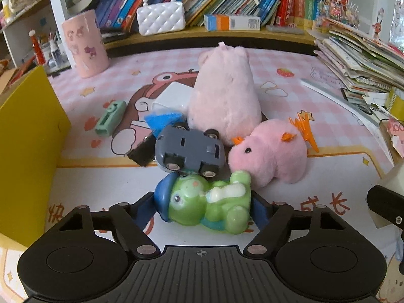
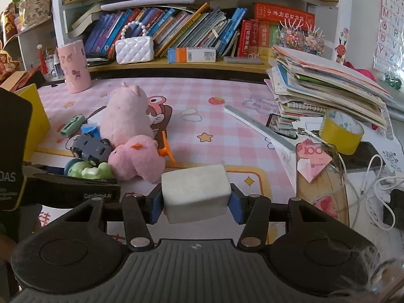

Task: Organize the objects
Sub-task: 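Carry the white eraser and green turtle toy over the yellow box with both grippers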

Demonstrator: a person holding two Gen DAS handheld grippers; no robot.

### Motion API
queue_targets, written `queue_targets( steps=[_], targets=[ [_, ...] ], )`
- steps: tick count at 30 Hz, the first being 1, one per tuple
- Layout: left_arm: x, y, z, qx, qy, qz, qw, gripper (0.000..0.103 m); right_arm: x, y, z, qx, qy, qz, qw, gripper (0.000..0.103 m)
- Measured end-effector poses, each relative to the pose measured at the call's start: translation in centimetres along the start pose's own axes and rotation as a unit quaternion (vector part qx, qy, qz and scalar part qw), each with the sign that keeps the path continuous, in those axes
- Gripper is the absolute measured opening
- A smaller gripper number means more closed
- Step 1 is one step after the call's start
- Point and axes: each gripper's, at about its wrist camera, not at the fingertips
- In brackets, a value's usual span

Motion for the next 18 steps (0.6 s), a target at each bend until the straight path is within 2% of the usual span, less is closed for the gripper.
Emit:
queue_targets(
  steps=[6,9,12,18],
  targets=[
    [-5.1,0.0,-1.9,-0.009,-0.024,0.037,0.999,0.075,-1.1,0.2,-2.1,0.011,0.009,0.006,1.0,0.049],
    [-8.1,-0.6,-4.0,-0.025,-0.024,0.052,0.998,0.076,-1.9,0.2,-4.1,0.013,0.022,0.005,1.0,0.049],
    [-10.6,-2.1,-6.8,-0.053,-0.013,0.059,0.9968,0.076,-2.8,0.0,-6.6,0.002,0.041,0.004,0.999,0.049],
    [-14.5,-5.0,-13.2,-0.1,0.04,0.072,0.9916,0.076,-5.1,-0.8,-12.7,-0.024,0.08,0.002,0.997,0.049]
  ],
)
Point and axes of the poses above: each gripper's, at about its wrist camera, not at the fingertips, and x roughly the way its jaws point, z to its right, y to its top, and after that the axes turned 8 degrees about z, right-handed
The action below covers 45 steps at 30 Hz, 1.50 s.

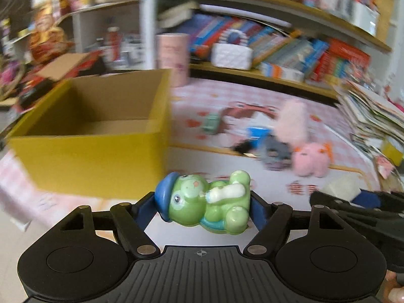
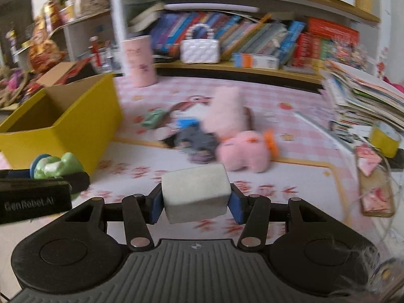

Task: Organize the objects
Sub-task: 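Carry the white eraser and green turtle toy over the yellow box with both grippers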

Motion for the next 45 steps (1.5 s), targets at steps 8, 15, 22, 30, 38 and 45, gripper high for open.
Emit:
queue_targets(
  steps=[8,15,22,30,38,45],
  targets=[
    [-4.6,-2.2,-8.7,-0.046,0.056,0.006,0.9973,0.076,-1.9,-1.9,-9.1,-0.038,0.035,-0.015,0.999,0.049],
    [-7.7,-4.4,-14.4,-0.054,0.075,-0.004,0.9957,0.076,-3.6,-4.4,-15.6,-0.037,0.055,-0.032,0.997,0.049],
    [-10.3,-5.3,-17.7,-0.033,0.063,0.011,0.9974,0.076,-5.3,-5.5,-19.9,-0.024,0.059,-0.025,0.998,0.049],
    [-11.7,-5.5,-20.1,-0.031,0.048,0.025,0.998,0.076,-6.8,-5.5,-22.2,-0.021,0.046,-0.014,0.999,0.049],
    [-12.1,-5.2,-21.3,-0.031,0.041,0.036,0.9981,0.076,-7.0,-5.4,-22.9,-0.022,0.042,-0.013,0.999,0.049],
    [-11.7,-4.4,-21.7,-0.026,0.037,0.04,0.9982,0.076,-6.4,-4.2,-23.9,-0.02,0.039,-0.007,0.999,0.049]
  ],
)
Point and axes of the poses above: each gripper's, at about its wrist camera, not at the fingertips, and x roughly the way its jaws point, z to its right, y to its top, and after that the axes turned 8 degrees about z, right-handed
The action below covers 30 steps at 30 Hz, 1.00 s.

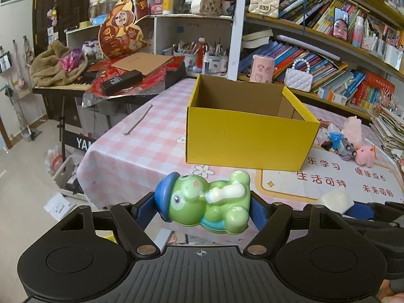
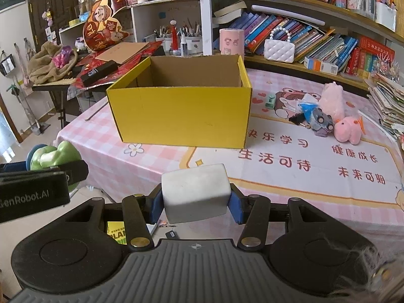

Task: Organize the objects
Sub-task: 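Carry the white eraser and green turtle toy over the yellow box with both grippers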

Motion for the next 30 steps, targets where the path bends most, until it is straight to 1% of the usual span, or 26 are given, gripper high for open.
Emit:
queue_targets(
  steps=[5,13,18,23,27,30],
  targets=[
    [0.6,1.0,-0.1,0.001,0.0,0.01,1.0,0.076,1.1,1.3,-0.1,-0.002,0.001,0.009,1.0,0.049],
    [3.1,4.2,0.3,-0.001,0.004,0.035,0.9994,0.076,4.1,4.5,0.7,0.002,0.005,0.026,1.0,0.049],
    [5.5,6.6,1.3,-0.002,0.003,0.048,0.9988,0.076,6.3,7.5,1.6,0.003,0.01,0.046,0.999,0.049],
    [8.7,9.4,2.6,0.0,0.007,0.062,0.9981,0.076,9.6,11.2,2.4,0.0,0.018,0.066,0.998,0.049],
    [11.2,11.2,3.3,0.0,0.015,0.065,0.9978,0.076,12.6,13.4,3.3,-0.006,0.024,0.065,0.998,0.048],
    [13.0,12.2,3.8,0.003,0.023,0.061,0.9979,0.076,14.9,14.1,3.8,-0.016,0.03,0.053,0.998,0.048]
  ],
)
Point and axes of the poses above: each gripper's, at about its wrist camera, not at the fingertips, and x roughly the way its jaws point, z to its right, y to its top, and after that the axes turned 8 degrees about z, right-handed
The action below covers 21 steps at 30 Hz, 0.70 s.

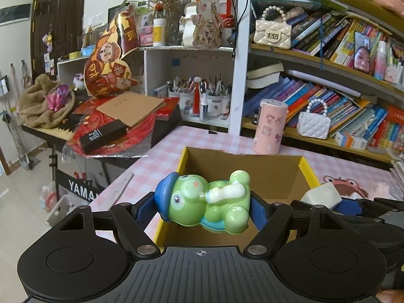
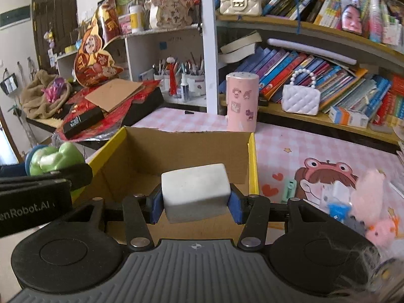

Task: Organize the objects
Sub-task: 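Carry the white eraser and green turtle toy over the yellow box with both grippers, then open both grippers to drop the eraser and turtle into the yellow box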

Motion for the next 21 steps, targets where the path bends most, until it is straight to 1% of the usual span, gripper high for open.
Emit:
queue_targets(
  steps=[6,12,15,21],
  targets=[
    [4.2,0.1,0.8,0.009,0.012,-0.029,0.9995,0.076,5.0,-0.1,0.3,-0.033,0.021,-0.045,0.998,0.048],
    [7.9,-0.3,1.3,0.02,0.02,-0.062,0.9977,0.076,9.2,0.3,0.4,-0.094,0.046,-0.09,0.99,0.048],
    [9.1,-0.4,1.5,0.02,0.019,-0.075,0.9968,0.077,10.7,0.5,1.0,-0.112,0.049,-0.103,0.987,0.048],
    [10.6,-0.6,2.3,0.026,0.025,-0.093,0.995,0.079,11.9,0.7,1.0,-0.164,0.065,-0.123,0.977,0.048]
  ],
)
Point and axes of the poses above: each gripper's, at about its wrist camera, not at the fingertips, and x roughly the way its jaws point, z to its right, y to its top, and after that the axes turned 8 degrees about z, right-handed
